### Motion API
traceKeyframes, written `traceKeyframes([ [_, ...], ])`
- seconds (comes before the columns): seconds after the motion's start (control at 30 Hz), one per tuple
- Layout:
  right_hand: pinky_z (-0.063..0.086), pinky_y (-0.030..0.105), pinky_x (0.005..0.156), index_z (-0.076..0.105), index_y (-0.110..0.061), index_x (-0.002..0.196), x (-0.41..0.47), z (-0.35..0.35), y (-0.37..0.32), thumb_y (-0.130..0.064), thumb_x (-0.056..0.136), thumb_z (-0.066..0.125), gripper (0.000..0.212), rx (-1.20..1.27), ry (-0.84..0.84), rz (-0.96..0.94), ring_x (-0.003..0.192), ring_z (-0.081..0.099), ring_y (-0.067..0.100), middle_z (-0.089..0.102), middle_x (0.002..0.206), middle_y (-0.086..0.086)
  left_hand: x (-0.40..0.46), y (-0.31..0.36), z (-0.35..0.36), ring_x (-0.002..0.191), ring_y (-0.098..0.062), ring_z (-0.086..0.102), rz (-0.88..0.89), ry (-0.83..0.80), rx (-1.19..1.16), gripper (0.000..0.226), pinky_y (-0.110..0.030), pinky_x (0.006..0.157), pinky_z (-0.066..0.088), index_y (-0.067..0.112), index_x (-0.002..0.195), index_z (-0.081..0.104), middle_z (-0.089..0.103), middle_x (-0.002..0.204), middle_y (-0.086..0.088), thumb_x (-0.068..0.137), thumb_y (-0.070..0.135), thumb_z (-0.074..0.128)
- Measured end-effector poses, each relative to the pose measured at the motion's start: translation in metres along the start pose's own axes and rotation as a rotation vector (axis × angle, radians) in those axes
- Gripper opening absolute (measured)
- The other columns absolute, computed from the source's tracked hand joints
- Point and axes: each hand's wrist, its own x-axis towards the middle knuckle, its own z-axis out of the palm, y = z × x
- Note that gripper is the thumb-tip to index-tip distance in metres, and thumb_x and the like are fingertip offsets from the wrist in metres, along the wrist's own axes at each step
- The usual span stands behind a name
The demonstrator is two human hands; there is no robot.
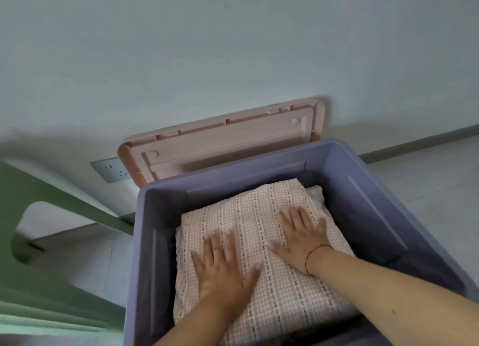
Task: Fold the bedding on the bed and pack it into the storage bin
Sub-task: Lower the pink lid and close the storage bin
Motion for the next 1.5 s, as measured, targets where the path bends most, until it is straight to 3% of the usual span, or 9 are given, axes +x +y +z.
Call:
traceKeyframes([
  [0.13, -0.011, 0.06, 0.111, -0.036, -0.027, 0.135, 0.013, 0.035, 0.006, -0.082, 0.055, -0.017, 0.099, 0.005, -0.028, 0.021, 0.143, -0.024, 0.025, -0.027, 0.156, 0.006, 0.009, 0.001, 0.039, 0.136, -0.043, 0.027, 0.021, -0.021, 0.007, 0.093, -0.065, 0.103, 0.015, 0.007, 0.148, 0.03, 0.039, 0.146, -0.028, 0.087, 0.077, 0.02],
  [0.57, -0.013, 0.059, 0.111, -0.024, -0.032, 0.146, 0.034, 0.043, 0.01, -0.087, 0.055, -0.012, 0.107, 0.031, -0.102, 0.02, 0.143, -0.023, 0.024, -0.024, 0.157, 0.002, 0.028, -0.003, 0.06, 0.13, -0.045, 0.036, 0.053, -0.039, 0.036, 0.088, -0.066, 0.1, 0.019, 0.008, 0.139, 0.042, 0.051, 0.135, -0.028, 0.087, 0.076, 0.023],
  [0.63, -0.01, 0.057, 0.113, -0.017, -0.034, 0.148, 0.032, 0.032, 0.008, -0.083, 0.075, 0.002, 0.09, 0.055, -0.104, 0.037, 0.145, -0.017, 0.023, -0.018, 0.158, 0.0, 0.027, -0.001, 0.043, 0.13, -0.046, 0.041, 0.039, -0.061, 0.038, 0.091, -0.064, 0.101, 0.017, 0.01, 0.142, 0.041, 0.049, 0.138, -0.028, 0.086, 0.078, 0.017],
  [0.73, 0.004, 0.052, 0.115, 0.016, -0.03, 0.149, 0.038, 0.007, 0.001, -0.067, 0.089, 0.015, 0.07, 0.13, -0.006, 0.084, 0.144, 0.009, 0.023, 0.012, 0.156, 0.002, 0.028, 0.003, 0.005, 0.146, -0.036, 0.012, 0.043, -0.049, 0.048, 0.104, -0.056, 0.114, -0.003, 0.018, 0.153, 0.015, 0.016, 0.157, -0.02, 0.073, 0.077, -0.015],
  [0.8, 0.022, 0.047, 0.109, 0.048, -0.025, 0.128, 0.048, -0.019, -0.007, -0.062, 0.09, 0.019, 0.061, 0.204, 0.125, 0.121, 0.131, 0.033, 0.024, 0.042, 0.139, 0.004, 0.038, 0.005, -0.02, 0.14, -0.029, 0.023, 0.022, 0.037, -0.007, 0.088, -0.047, 0.117, 0.012, 0.019, 0.146, 0.029, 0.028, 0.151, -0.011, 0.083, 0.071, -0.006],
  [0.93, 0.045, 0.04, 0.084, 0.054, -0.012, 0.074, 0.056, -0.086, -0.027, -0.049, 0.098, 0.022, 0.054, 0.542, 0.458, -0.032, 0.088, 0.056, 0.027, 0.061, 0.088, 0.01, 0.076, 0.003, -0.086, 0.099, -0.02, 0.055, 0.091, 0.276, -0.345, 0.034, -0.033, 0.084, 0.047, 0.015, 0.101, 0.062, 0.059, 0.108, -0.002, 0.1, 0.038, 0.038],
  [1.03, 0.045, 0.043, 0.09, 0.056, -0.001, 0.097, 0.072, -0.133, -0.035, -0.048, 0.1, 0.025, 0.056, 0.904, 0.478, -0.055, 0.088, 0.054, 0.027, 0.059, 0.094, 0.013, 0.107, 0.001, -0.138, 0.072, -0.022, 0.055, 0.082, 0.355, -0.583, 0.025, -0.028, 0.058, 0.041, 0.013, 0.082, 0.058, 0.058, 0.076, -0.001, 0.098, 0.028, 0.047],
  [1.23, 0.043, 0.044, 0.098, 0.047, -0.009, 0.134, 0.102, -0.192, -0.038, -0.06, 0.096, 0.023, 0.068, 1.731, 0.241, 0.053, 0.117, 0.052, 0.027, 0.052, 0.126, 0.013, 0.153, -0.007, -0.202, 0.111, -0.025, 0.054, -0.258, 0.194, -1.73, 0.027, -0.039, 0.099, 0.049, 0.011, 0.126, 0.05, 0.05, 0.118, -0.013, 0.1, 0.019, 0.048],
  [1.5, 0.031, 0.048, 0.109, 0.031, -0.01, 0.146, 0.118, -0.204, -0.041, -0.068, 0.092, 0.02, 0.081, 1.951, 0.112, -0.046, 0.139, 0.033, 0.026, 0.027, 0.154, 0.011, 0.172, -0.012, -0.216, 0.137, -0.027, 0.038, -0.233, 0.123, -2.035, 0.044, -0.044, 0.105, 0.04, 0.007, 0.142, 0.042, 0.037, 0.148, -0.01, 0.101, 0.024, 0.047],
])
